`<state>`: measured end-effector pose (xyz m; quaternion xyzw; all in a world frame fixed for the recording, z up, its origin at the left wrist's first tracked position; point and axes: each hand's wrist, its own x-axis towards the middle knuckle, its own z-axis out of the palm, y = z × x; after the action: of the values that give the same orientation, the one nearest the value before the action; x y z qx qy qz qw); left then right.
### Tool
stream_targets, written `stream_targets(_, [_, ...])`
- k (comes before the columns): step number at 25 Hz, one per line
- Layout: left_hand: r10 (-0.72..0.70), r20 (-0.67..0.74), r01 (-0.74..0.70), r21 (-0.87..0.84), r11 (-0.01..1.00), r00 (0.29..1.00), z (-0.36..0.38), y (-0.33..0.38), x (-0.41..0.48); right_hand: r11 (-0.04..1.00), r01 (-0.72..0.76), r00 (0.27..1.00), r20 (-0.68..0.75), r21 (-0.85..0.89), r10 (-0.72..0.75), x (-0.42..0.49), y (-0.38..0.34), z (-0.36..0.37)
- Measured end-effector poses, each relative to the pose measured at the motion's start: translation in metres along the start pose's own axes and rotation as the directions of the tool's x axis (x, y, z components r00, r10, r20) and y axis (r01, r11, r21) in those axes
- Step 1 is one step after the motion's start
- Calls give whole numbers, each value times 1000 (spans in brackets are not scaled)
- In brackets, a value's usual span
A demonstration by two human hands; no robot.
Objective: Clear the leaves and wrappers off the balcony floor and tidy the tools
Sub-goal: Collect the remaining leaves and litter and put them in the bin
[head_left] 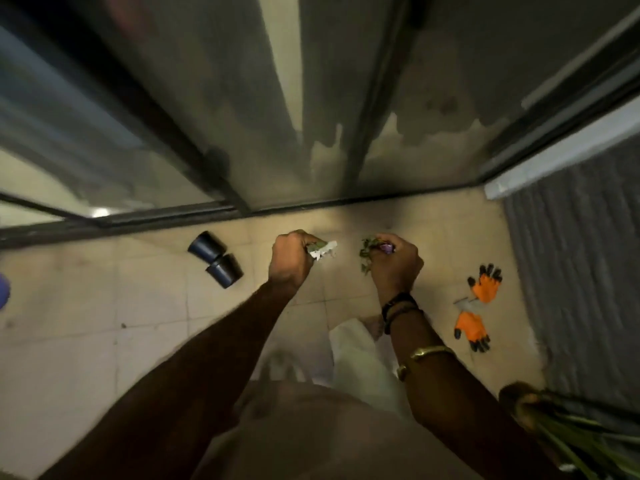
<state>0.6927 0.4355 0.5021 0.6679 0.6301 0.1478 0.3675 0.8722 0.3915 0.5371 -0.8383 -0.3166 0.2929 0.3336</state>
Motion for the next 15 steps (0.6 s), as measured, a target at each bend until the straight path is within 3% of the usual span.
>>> stream_targets(5, [-198,-269,174,-110,978,943,-118,-98,-79,977,210,959,191,28,-211,-125,-89,88])
stream_targets(8, [-281,-381,245,-141,959,881,-191,-176,-138,972,233,913,336,40,-233,-210,-132,160])
stream_targets(11, [-375,-497,312,-207,927,782,-264,-256,-202,964,262,830,497,51,-252,-296,-168,238])
stream_targets(15, [-528,-625,390,-358,848,576,-343,-347,-275,935,342,667,678,89,-309,-399,-225,335])
